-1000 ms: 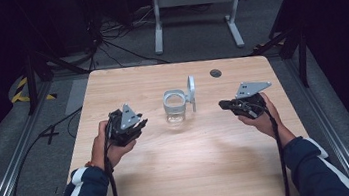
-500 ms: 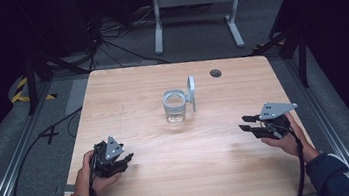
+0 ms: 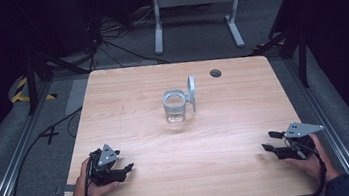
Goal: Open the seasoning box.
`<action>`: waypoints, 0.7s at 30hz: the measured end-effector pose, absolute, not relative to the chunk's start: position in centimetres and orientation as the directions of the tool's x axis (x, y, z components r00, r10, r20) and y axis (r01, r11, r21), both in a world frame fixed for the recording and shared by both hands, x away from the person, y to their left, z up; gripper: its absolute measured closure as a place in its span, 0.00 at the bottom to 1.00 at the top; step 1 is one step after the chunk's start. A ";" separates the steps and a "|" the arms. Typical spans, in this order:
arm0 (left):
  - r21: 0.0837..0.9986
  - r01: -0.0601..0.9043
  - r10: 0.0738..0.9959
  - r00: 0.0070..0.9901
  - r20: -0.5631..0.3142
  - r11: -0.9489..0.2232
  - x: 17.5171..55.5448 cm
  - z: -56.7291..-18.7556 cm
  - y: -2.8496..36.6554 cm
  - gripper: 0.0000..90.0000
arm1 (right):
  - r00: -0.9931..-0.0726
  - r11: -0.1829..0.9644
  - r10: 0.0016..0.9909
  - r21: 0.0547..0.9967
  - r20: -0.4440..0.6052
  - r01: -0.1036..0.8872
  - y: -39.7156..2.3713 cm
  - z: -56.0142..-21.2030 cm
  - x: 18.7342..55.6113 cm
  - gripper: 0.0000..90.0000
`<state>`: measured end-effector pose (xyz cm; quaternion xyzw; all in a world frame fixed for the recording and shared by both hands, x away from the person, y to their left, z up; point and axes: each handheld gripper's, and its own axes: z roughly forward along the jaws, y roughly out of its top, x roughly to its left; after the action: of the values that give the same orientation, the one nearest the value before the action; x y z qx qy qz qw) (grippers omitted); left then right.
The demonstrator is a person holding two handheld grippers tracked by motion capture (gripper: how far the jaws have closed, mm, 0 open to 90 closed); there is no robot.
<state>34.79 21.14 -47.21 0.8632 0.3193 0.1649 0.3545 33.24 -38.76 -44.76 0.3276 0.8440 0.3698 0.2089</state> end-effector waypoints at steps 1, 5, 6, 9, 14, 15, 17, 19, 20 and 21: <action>0.714 0.442 0.665 0.745 0.044 -0.543 34.8 -47.3 21.2 0.35 | -0.690 0.505 0.716 0.763 -0.109 0.403 -39.1 -44.9 32.9 0.46; 0.726 0.451 0.666 0.746 0.012 -0.519 34.8 -47.9 21.4 0.32 | -0.672 0.482 0.736 0.759 -0.079 0.438 -40.3 -45.6 32.0 0.43; 0.726 0.451 0.660 0.752 0.005 -0.520 34.8 -48.0 21.5 0.31 | -0.667 0.476 0.742 0.756 -0.071 0.449 -40.5 -45.8 31.8 0.40; 0.729 0.433 0.646 0.763 0.017 -0.530 34.5 -48.1 21.5 0.24 | -0.661 0.467 0.749 0.746 -0.048 0.475 -41.2 -46.3 31.5 0.35; 0.724 0.429 0.658 0.751 0.046 -0.540 34.4 -48.0 21.3 0.19 | -0.648 0.448 0.761 0.750 -0.036 0.486 -41.6 -46.7 31.4 0.31; 0.726 0.456 0.672 0.740 0.011 -0.515 34.4 -48.1 21.3 0.18 | -0.647 0.447 0.762 0.750 -0.033 0.488 -41.6 -46.7 31.4 0.31; 0.716 0.477 0.677 0.736 -0.009 -0.510 34.5 -48.1 21.4 0.18 | -0.644 0.445 0.764 0.749 -0.032 0.490 -41.6 -46.7 31.3 0.31; 0.719 0.482 0.683 0.730 -0.013 -0.501 34.5 -48.1 21.3 0.18 | -0.643 0.445 0.765 0.749 -0.033 0.491 -41.6 -46.7 31.2 0.31; 0.718 0.483 0.685 0.729 -0.014 -0.500 34.5 -48.1 21.3 0.17 | -0.643 0.445 0.765 0.749 -0.033 0.491 -41.6 -46.7 31.2 0.31; 0.718 0.484 0.686 0.727 -0.013 -0.499 34.5 -48.1 21.3 0.17 | -0.643 0.445 0.766 0.749 -0.033 0.491 -41.6 -46.7 31.2 0.31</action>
<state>34.53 21.32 -48.14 0.8547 0.3424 0.1383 0.3648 31.23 -41.58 -46.67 0.3790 0.8290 0.3661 0.1874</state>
